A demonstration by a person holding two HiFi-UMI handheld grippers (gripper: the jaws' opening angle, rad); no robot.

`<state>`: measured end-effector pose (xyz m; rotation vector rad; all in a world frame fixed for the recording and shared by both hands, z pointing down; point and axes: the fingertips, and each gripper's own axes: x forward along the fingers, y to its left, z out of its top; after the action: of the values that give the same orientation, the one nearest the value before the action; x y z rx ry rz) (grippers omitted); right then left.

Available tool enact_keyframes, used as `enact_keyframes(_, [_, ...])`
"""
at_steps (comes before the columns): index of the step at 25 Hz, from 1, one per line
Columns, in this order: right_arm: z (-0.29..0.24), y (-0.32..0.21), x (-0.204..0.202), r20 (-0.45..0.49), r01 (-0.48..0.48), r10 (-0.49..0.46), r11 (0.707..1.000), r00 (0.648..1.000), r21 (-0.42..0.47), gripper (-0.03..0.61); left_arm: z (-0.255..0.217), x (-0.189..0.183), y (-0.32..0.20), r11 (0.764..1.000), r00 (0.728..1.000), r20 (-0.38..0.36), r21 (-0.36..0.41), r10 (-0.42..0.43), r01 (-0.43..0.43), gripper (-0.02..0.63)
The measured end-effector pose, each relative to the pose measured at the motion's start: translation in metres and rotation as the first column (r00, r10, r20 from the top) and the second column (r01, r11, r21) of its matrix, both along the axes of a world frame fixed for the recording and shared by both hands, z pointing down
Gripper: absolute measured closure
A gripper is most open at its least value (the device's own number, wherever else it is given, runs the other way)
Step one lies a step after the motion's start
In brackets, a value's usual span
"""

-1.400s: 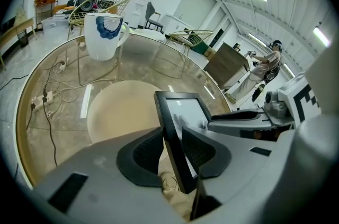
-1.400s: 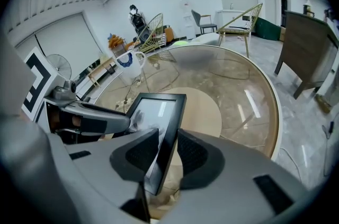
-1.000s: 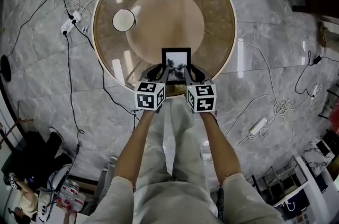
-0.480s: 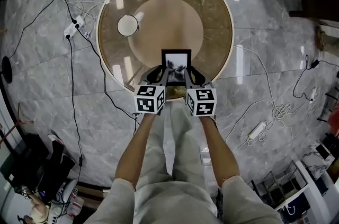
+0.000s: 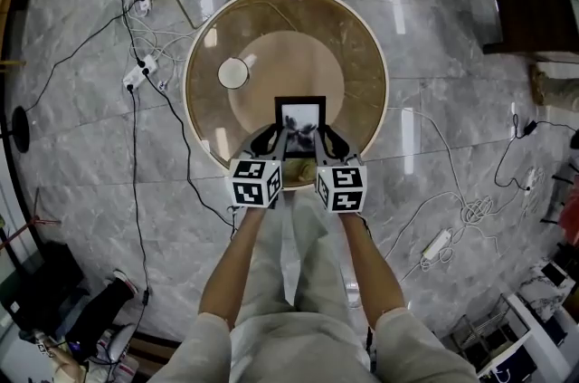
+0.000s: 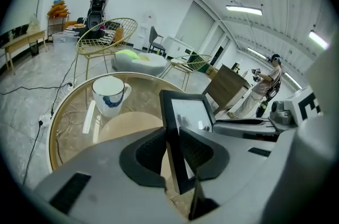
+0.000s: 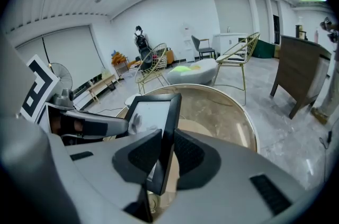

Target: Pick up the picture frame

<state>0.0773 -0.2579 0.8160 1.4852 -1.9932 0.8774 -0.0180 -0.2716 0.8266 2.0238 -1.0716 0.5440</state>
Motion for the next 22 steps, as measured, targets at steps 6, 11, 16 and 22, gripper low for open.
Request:
enact_keyframes(6, [-0.044,-0.016,-0.001,0.001,-0.002,0.002,0.998,1.0,0.068,0.503,-0.047,-0.001,-0.016,0.998,1.0,0.004,0.066,-0.001,0.001,0.538])
enact_keyframes(11, [-0.076,-0.027,-0.001,-0.002,0.002,-0.002,0.993,1.0,0.115,0.504,-0.081,-0.002,-0.027,0.994,1.0,0.004,0.113,-0.007,0.006,0.538])
enact_keyframes(16, [-0.11,-0.022,-0.006,-0.007,0.008,-0.007,0.99,1.0,0.142,0.504,-0.114,-0.007,-0.021,0.991,1.0,-0.003,0.134,-0.014,0.014,0.538])
enact_keyframes(22, [-0.153,-0.031,-0.008,-0.024,0.025,-0.021,0.977,0.999,0.212,0.505,-0.156,-0.009,-0.029,0.98,1.0,-0.014,0.196,-0.026,0.028,0.538])
